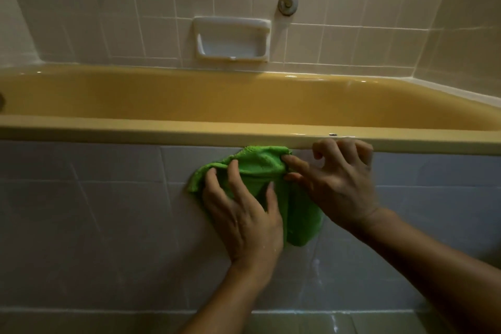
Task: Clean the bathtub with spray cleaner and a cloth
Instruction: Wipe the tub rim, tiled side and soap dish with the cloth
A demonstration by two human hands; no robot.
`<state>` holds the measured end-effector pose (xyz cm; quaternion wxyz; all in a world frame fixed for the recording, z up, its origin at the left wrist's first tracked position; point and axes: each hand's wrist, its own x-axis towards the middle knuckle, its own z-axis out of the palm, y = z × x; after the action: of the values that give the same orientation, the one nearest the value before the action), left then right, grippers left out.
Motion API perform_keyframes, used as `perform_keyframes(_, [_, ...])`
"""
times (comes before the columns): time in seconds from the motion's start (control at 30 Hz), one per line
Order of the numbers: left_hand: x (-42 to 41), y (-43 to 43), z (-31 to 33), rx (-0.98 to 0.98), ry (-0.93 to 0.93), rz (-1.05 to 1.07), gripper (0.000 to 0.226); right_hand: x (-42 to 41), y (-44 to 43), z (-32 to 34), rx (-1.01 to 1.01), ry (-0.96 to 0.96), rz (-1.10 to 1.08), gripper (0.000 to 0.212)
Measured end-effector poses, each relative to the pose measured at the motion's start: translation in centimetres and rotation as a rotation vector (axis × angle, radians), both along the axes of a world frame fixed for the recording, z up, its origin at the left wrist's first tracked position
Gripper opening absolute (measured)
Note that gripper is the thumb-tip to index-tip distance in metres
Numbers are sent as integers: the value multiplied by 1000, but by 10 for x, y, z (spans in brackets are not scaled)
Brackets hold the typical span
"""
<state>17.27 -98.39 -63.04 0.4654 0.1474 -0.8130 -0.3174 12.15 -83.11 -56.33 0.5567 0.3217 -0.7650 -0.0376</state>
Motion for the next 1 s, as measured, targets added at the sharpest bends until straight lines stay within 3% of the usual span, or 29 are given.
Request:
perform_keyframes(0.13, [-9, 14, -12, -18, 2, 54, 72, -9, 11, 9, 89, -52, 51, 35])
perform_keyframes(0.37, [-27, 35, -28, 197, 23, -16, 76, -26, 25, 69, 349, -344, 333, 25])
perform_keyframes(0.47, [-30, 33, -32, 246, 15, -24, 77, -39, 23, 92, 370, -592, 363, 52])
perform_keyframes(0.57, [-29, 32, -32, 246, 24, -23, 81, -55, 20, 103, 560, -745, 224, 82])
perform_keyframes(0.8, [-32, 26, -44, 195, -11, 3, 90, -65, 12, 106, 739, -775, 308, 84])
perform_keyframes(1.0, [-44, 3, -103, 133, -37, 109, 100, -58, -6, 108, 771, -763, 304, 83])
